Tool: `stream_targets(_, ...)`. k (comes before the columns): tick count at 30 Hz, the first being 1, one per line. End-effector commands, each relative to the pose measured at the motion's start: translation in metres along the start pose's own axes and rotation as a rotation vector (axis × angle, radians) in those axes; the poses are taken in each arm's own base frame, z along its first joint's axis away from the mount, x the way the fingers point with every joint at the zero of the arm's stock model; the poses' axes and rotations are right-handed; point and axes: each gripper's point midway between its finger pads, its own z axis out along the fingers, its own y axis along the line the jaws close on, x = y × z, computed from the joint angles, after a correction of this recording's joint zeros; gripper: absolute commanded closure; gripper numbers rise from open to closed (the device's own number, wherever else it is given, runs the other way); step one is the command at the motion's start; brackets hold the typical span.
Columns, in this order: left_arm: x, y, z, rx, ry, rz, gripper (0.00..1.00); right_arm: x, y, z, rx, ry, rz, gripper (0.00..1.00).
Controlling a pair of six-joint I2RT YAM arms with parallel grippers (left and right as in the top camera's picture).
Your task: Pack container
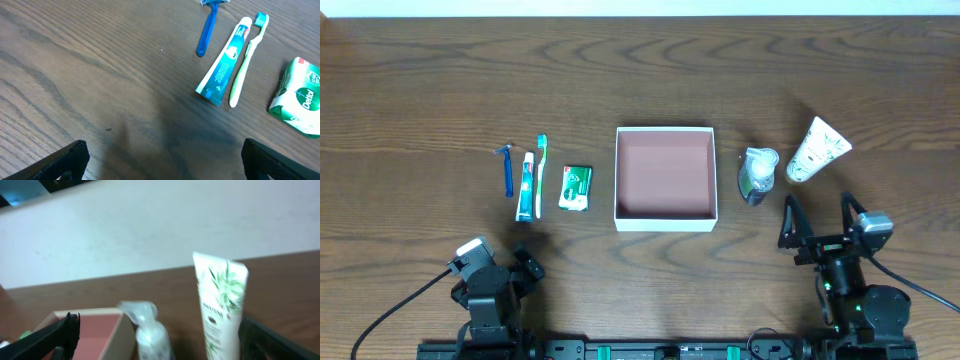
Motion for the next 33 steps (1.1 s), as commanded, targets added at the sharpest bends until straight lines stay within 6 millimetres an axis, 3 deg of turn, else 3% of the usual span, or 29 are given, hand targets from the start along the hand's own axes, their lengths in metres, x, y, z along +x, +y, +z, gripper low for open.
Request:
stream_targets(1,0.004,0.001,0.002,-0.004,0.008,0.009,0.02,-0.028,0.015,0.000,-0.041,-0.005,0.012,0.01)
stream_targets(6,0.004,0.001,0.002,-0.004,0.008,0.009,0.02,-0.065,0.021,0.020,-0.004,0.139,-0.050,0.01)
stream_targets(16,0.004,0.001,0.002,-0.003,0.008,0.010,0.02,-0.120,0.014,0.094,0.092,0.711,-0.134,0.01)
stream_targets(21,0.004,0.001,0.002,-0.004,0.008,0.009,0.02,-0.109,0.009,0.128,0.082,0.857,-0.079,0.01)
stream_targets(23,0.004,0.001,0.002,-0.004,0.008,0.009,0.02,-0.093,-0.001,0.138,0.108,0.906,-0.072,0.09)
stream_targets(27,0.004,0.001,0.002,-0.003,0.008,0.010,0.02,-0.056,-0.033,0.144,0.241,1.039,-0.074,0.14)
stream_targets(33,0.004,0.001,0.002,-0.004,0.008,0.009,0.02,-0.015,-0.052,0.141,0.219,1.217,-0.176,0.27)
